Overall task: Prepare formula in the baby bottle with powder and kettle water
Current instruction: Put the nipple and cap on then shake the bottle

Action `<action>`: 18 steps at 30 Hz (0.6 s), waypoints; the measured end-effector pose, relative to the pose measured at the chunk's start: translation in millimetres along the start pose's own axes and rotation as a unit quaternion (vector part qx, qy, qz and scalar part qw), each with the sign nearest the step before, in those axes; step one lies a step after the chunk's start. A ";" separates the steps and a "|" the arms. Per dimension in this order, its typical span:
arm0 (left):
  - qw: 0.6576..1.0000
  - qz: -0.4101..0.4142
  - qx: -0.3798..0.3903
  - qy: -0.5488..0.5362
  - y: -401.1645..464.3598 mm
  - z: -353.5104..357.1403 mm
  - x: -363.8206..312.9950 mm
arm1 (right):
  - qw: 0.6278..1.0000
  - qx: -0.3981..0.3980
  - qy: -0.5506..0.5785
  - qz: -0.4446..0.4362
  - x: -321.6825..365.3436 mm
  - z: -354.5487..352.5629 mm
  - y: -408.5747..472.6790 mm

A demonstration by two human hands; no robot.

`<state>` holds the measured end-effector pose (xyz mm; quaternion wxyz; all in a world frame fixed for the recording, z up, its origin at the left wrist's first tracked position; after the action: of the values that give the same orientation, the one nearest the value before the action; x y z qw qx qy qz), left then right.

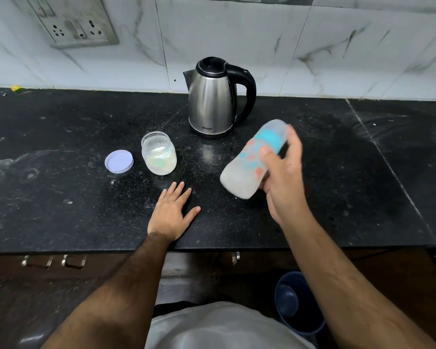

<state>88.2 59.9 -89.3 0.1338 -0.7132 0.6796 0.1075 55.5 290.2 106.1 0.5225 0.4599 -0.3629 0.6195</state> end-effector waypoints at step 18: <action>1.000 0.004 -0.003 0.002 0.3 0.4 0.2 | 0.998 -0.059 0.019 -0.027 1.2 -7.1 -1.7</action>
<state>87.9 59.8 -89.7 0.1300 -0.7108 0.6826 0.1089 55.7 297.6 104.9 0.5721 0.4253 -0.3766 0.5915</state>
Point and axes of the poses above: each hand's wrist, its own y-axis towards the middle knuckle, its own z-axis out of the palm, x = y × z, the point moved 2 cm from there along y, towards the middle knuckle, and after that the axes turned 5 degrees about x, right-handed, at the moved point
